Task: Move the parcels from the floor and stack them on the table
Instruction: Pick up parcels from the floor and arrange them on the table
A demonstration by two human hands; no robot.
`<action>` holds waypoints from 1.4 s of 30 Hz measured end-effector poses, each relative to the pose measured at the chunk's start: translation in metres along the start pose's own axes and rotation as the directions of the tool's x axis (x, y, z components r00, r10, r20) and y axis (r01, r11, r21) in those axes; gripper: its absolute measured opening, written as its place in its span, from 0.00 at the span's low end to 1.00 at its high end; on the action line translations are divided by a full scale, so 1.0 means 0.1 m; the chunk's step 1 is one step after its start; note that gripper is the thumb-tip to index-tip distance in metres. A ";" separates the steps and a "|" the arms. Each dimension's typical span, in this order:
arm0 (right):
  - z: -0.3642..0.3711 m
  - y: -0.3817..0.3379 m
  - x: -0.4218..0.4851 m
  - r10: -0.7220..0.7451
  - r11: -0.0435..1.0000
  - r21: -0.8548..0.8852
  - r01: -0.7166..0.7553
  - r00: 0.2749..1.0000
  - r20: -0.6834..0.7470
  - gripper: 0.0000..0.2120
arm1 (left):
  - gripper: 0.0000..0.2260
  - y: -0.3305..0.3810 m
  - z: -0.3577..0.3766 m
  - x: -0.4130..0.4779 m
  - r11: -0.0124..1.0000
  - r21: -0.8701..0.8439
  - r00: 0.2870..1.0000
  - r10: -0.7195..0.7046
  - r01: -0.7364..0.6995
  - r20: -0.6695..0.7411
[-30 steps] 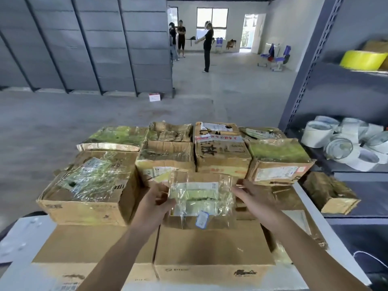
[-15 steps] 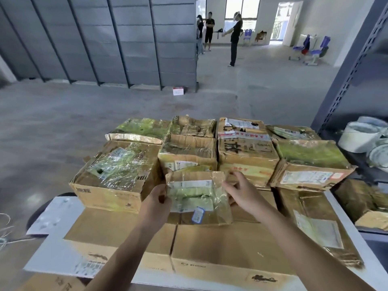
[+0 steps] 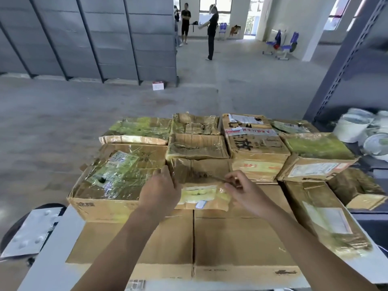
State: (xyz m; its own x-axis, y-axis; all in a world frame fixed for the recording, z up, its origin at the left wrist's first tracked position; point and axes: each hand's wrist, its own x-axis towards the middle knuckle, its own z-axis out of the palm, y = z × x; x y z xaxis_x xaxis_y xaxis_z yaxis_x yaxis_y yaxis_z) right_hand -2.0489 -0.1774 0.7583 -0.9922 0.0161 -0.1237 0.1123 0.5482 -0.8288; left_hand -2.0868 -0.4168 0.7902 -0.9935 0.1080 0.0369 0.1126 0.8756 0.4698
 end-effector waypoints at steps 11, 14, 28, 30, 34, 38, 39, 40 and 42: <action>0.07 -0.02 0.06 -0.038 0.989 -0.146 0.031 0.998 -0.042 0.17 | 0.19 -0.38 -0.06 0.16 0.989 0.115 0.989 0.084 -0.098 0.124; 0.12 -0.03 0.06 -0.054 0.987 -0.151 0.050 0.998 -0.019 0.18 | 0.21 -0.45 -0.04 0.15 0.976 0.149 0.982 0.143 -0.160 0.122; 0.27 -0.19 -0.03 -0.167 0.893 -0.449 0.026 0.946 -0.278 0.19 | 0.22 -0.58 -0.04 0.11 0.927 0.194 0.944 0.330 -0.321 -0.016; 0.33 -0.23 -0.06 -0.268 0.838 -0.544 0.050 0.905 -0.330 0.18 | 0.20 -0.58 -0.05 0.08 0.922 0.183 0.935 0.353 -0.340 -0.042; 0.50 -0.41 -0.18 -0.364 0.803 -0.584 0.119 0.874 -0.323 0.16 | 0.18 -0.60 -0.09 -0.12 0.929 0.154 0.931 0.354 -0.338 -0.090; 0.74 -0.59 -0.35 -0.443 0.801 -0.544 0.249 0.858 -0.260 0.16 | 0.16 -0.65 -0.17 -0.51 0.950 0.130 0.942 0.303 -0.285 -0.147; 0.79 -0.63 -0.39 -0.454 0.805 -0.527 0.273 0.855 -0.250 0.16 | 0.16 -0.66 -0.20 -0.62 0.955 0.130 0.946 0.285 -0.267 -0.153; 0.85 -0.68 -0.43 -0.473 0.802 -0.515 0.304 0.849 -0.236 0.16 | 0.17 -0.68 -0.23 -0.74 0.961 0.130 0.951 0.265 -0.245 -0.161; 0.98 -0.78 -0.52 -0.520 0.789 -0.483 0.380 0.832 -0.195 0.16 | 0.18 -0.74 -0.29 -0.99 0.973 0.141 0.959 0.209 -0.184 -0.190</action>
State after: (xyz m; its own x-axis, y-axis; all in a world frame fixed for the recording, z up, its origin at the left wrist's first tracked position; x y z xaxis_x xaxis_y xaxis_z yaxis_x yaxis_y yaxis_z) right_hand -2.0006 -0.3029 0.7759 -0.8940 -0.1089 0.4345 -0.3151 0.8424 -0.4371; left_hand -1.9969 -0.5057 0.7777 -0.9330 0.1971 0.3010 0.2949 0.8982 0.3259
